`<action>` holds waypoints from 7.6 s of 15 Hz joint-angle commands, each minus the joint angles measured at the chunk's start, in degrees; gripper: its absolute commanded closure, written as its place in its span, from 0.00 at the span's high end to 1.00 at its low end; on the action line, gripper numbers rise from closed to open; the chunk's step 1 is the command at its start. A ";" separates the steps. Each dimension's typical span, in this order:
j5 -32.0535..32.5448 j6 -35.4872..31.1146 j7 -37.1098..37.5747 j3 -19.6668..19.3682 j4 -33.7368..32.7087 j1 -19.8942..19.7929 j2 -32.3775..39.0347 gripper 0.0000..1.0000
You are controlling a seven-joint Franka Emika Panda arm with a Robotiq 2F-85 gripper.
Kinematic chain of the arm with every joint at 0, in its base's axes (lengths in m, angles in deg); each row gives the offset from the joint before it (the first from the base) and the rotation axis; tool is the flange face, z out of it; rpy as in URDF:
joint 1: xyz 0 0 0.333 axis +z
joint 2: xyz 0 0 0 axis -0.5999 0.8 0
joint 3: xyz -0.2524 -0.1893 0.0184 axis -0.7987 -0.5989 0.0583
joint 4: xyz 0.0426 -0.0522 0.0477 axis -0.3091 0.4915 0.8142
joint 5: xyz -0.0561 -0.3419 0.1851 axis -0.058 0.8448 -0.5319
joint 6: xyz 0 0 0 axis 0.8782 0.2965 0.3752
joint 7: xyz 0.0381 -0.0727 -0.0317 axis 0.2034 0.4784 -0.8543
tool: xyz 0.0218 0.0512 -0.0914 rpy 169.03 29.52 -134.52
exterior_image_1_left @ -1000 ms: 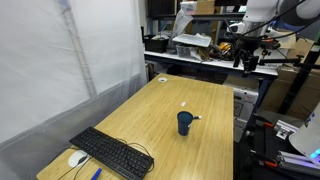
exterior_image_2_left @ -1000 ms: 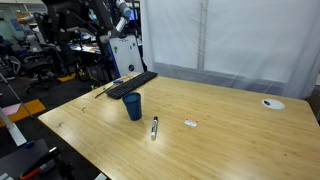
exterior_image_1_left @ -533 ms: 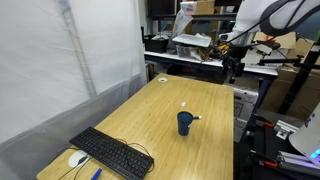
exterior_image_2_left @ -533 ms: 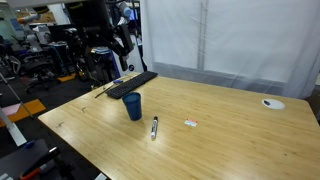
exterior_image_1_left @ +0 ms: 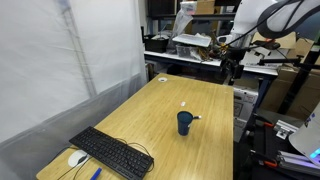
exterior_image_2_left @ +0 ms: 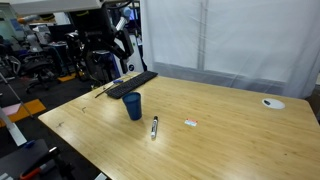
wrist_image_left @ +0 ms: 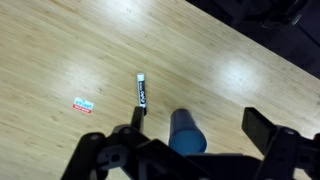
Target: Put the marker in the cup
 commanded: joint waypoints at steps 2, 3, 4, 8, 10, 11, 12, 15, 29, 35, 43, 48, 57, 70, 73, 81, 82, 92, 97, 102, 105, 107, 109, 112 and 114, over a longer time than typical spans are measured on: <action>-10.18 -0.53 -16.00 -4.78 -2.21 3.59 7.03 1.00; -12.16 -1.05 -18.91 -4.91 -2.39 3.59 8.99 1.00; -13.73 -1.21 -21.69 -4.86 -2.77 3.38 10.75 1.00; -21.36 -5.54 -30.28 -2.64 -5.03 2.46 18.81 1.00; -25.27 -7.64 -32.53 -0.59 -6.88 1.91 23.21 1.00; -26.76 -9.53 -32.19 0.84 -7.65 1.40 25.61 1.00; -27.14 -11.72 -31.33 2.39 -8.32 0.79 27.71 1.00; -27.30 -18.40 -29.23 6.60 -10.72 -0.99 34.63 1.00; -13.08 -25.90 -16.79 11.58 -15.55 -7.98 45.78 1.00; -8.48 -29.17 -16.02 13.48 -17.39 -12.61 48.48 1.00; -10.95 -29.74 -15.99 19.86 -23.24 -21.50 56.54 1.00; -9.80 -30.12 -14.58 21.43 -25.04 -23.06 60.00 1.00; -7.92 -29.37 -12.50 20.60 -27.82 -23.78 65.14 1.00; -0.75 -29.66 -5.84 18.79 -28.64 -21.42 65.76 0.04; 0.15 -29.46 -4.76 18.50 -28.46 -21.21 65.33 0.05; 10.67 -6.10 4.98 9.99 -26.81 -14.23 46.87 0.05; 11.76 -0.96 5.23 9.73 -27.69 -13.66 45.22 0.05; 15.65 33.03 -1.78 15.66 -38.16 -6.31 40.82 0.05; 16.16 34.88 -8.09 16.78 -41.45 -5.15 43.44 0.05; 15.90 34.64 -12.99 17.69 -44.74 -4.81 48.97 0.05; 16.08 34.99 -13.62 17.72 -47.07 -4.42 51.62 0.05; 16.12 35.24 -13.66 17.87 -48.63 -4.07 52.95 0.05; 15.84 35.42 -13.91 18.20 -50.25 -3.73 54.24 0.05; 15.26 36.34 -13.41 19.19 -52.46 -2.61 56.20 0.05; 15.32 37.33 -12.70 19.71 -54.21 -1.54 58.26 0.05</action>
